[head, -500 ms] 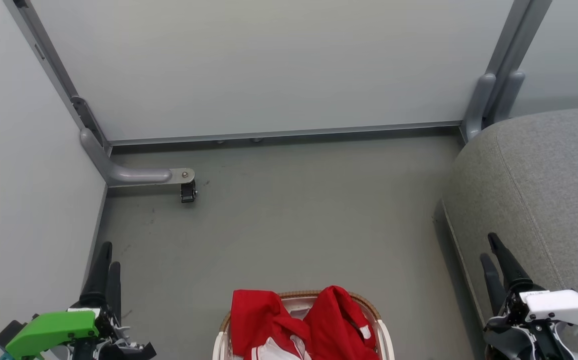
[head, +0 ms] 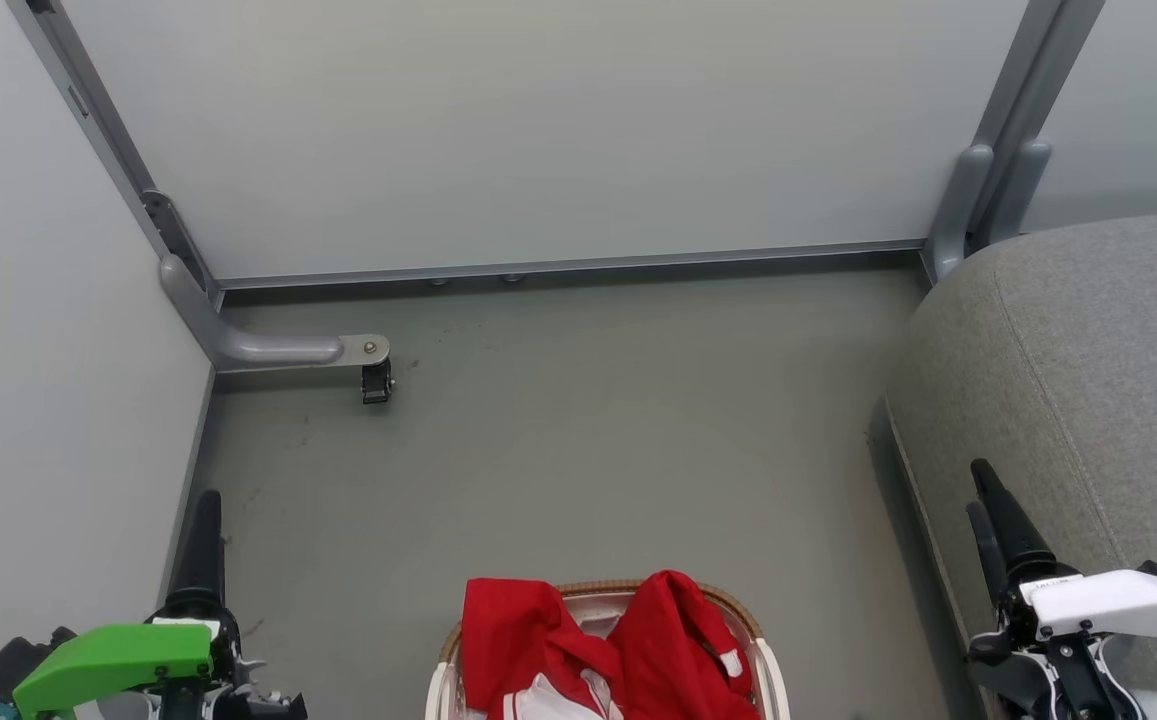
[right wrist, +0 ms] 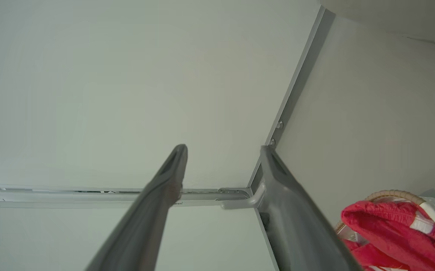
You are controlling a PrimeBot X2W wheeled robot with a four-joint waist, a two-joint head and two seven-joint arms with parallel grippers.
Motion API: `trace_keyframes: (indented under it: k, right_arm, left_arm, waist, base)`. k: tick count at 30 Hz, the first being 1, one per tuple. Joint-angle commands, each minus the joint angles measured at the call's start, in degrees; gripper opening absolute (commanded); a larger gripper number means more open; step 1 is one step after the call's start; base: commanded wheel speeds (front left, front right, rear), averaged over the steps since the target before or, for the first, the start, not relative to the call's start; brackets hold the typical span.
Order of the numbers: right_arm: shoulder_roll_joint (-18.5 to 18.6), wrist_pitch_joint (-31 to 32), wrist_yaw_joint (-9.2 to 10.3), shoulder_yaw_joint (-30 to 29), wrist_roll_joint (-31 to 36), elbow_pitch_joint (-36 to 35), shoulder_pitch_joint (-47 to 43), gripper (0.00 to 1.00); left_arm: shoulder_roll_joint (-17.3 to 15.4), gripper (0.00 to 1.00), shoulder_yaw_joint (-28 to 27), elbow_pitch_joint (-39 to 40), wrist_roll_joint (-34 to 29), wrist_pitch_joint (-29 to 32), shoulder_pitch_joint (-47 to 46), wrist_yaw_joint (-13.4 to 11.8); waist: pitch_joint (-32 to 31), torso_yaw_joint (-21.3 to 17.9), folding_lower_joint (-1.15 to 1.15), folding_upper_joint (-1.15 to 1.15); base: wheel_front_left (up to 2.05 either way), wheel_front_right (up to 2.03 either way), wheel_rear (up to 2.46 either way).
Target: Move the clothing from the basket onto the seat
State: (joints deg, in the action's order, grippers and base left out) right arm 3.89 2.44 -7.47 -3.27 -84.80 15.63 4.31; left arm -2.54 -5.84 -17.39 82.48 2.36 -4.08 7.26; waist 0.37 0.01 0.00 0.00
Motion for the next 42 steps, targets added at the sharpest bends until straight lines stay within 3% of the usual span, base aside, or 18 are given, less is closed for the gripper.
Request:
trace_keyframes:
  k: [1,23,42]
  right_arm:
    - [0.83,-0.64,-0.01,0.12,2.19,-0.80,1.78,1.00]
    - [1.26,-5.86,-0.01,0.93,31.12,0.21,1.53,1.00]
    - [1.71,-9.34,-0.02,3.87,48.31,0.42,1.43,1.00]
  left_arm:
    - [-0.60,1.00,-0.09,0.66,-2.45,-0.60,-1.32,0.08]
    - [-1.26,1.00,1.23,-0.23,-31.06,-5.78,0.29,0.03]
    - [-2.56,1.00,5.37,-0.19,-47.91,-9.22,0.94,-0.89]
  waist:
    - [0.01,0.00,0.00,0.00]
    - [-0.16,-0.17,0.00,0.00]
    - [-0.37,0.06,0.00,0.00]
  base:
    - [0.00,0.00,0.00]
    - [0.00,0.00,0.00]
    - [0.00,0.00,0.00]
